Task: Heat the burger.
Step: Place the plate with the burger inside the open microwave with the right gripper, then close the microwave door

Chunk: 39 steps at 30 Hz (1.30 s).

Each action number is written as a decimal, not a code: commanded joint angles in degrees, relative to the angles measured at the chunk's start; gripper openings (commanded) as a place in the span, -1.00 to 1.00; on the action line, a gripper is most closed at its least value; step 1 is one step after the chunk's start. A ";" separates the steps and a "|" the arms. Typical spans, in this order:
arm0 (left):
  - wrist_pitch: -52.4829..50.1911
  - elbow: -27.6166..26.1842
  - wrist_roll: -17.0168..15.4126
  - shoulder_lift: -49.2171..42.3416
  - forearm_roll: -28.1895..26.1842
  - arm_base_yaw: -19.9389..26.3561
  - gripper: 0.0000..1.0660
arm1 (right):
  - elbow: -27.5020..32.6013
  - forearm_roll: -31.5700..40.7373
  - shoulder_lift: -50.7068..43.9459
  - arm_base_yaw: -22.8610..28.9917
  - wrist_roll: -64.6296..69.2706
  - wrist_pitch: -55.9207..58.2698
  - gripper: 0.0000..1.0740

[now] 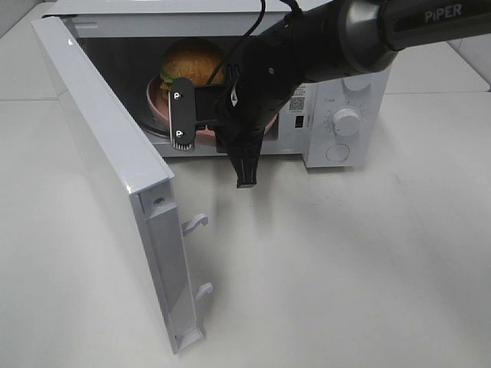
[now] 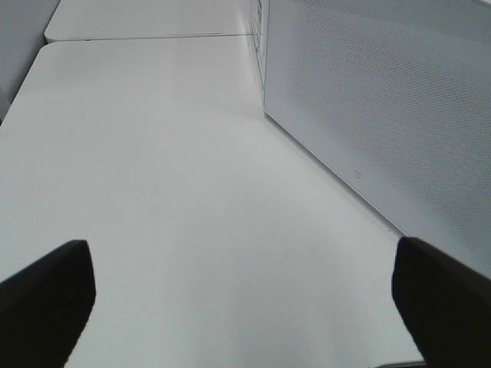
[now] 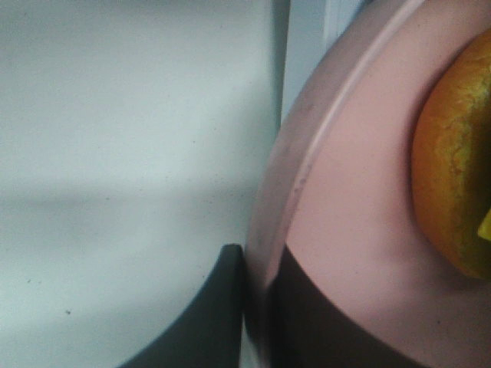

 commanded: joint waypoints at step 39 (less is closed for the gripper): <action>-0.80 0.00 -0.06 -0.74 -0.29 0.06 0.84 | -11.12 -5.50 5.16 -1.09 9.68 10.71 -0.20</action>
